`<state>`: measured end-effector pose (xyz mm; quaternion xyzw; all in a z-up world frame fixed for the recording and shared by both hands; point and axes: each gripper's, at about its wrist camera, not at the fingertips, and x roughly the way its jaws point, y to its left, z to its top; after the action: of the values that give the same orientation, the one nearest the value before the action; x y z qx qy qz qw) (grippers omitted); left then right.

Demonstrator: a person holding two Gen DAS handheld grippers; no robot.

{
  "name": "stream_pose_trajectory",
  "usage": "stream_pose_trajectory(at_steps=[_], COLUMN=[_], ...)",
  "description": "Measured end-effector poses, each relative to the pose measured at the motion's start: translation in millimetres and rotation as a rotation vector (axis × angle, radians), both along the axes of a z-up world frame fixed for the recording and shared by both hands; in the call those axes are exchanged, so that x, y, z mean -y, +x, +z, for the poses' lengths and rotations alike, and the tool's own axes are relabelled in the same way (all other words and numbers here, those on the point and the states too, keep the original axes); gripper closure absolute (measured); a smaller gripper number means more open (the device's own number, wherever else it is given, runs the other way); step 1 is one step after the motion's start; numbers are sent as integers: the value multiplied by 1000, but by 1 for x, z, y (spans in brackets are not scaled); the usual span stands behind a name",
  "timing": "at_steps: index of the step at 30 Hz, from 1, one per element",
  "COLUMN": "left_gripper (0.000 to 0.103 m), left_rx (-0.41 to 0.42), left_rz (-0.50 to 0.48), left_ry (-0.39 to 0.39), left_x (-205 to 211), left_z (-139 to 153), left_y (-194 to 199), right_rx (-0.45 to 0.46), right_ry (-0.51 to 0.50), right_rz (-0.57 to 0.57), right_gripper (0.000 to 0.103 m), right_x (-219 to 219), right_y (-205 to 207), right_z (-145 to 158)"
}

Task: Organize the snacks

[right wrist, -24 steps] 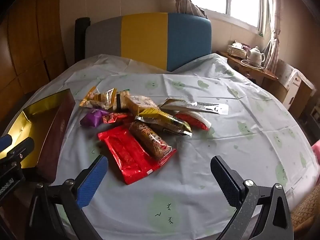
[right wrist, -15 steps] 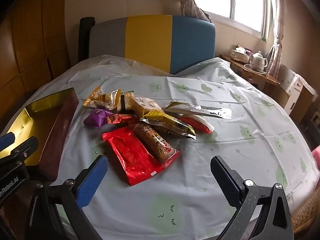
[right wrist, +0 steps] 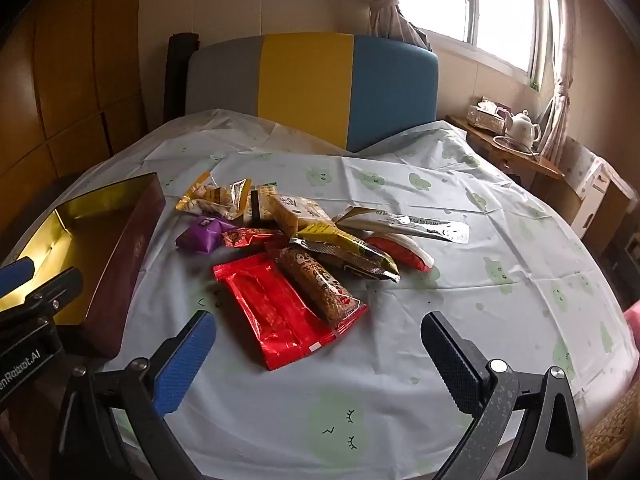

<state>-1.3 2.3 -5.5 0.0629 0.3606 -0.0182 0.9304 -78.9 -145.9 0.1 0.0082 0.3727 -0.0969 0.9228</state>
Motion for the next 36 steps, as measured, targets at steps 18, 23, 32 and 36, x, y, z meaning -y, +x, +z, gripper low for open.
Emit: stream_pose_trajectory(at_steps=[18, 23, 32, 36], left_gripper=[34, 34, 34, 34], left_rx=[-9, -7, -4, -3], left_rz=[-4, -5, -8, -8], left_ry=[-1, -1, 0, 1], left_x=[0, 1, 1, 2], left_z=[2, 3, 4, 4], left_y=[0, -1, -1, -1], right_rx=[10, 17, 33, 33], right_ry=[1, -1, -1, 0], right_rz=[-5, -6, -19, -19], right_gripper=[0, 0, 0, 0], right_x=[3, 4, 9, 10], right_y=[-1, -2, -2, -2], right_z=[2, 3, 7, 8])
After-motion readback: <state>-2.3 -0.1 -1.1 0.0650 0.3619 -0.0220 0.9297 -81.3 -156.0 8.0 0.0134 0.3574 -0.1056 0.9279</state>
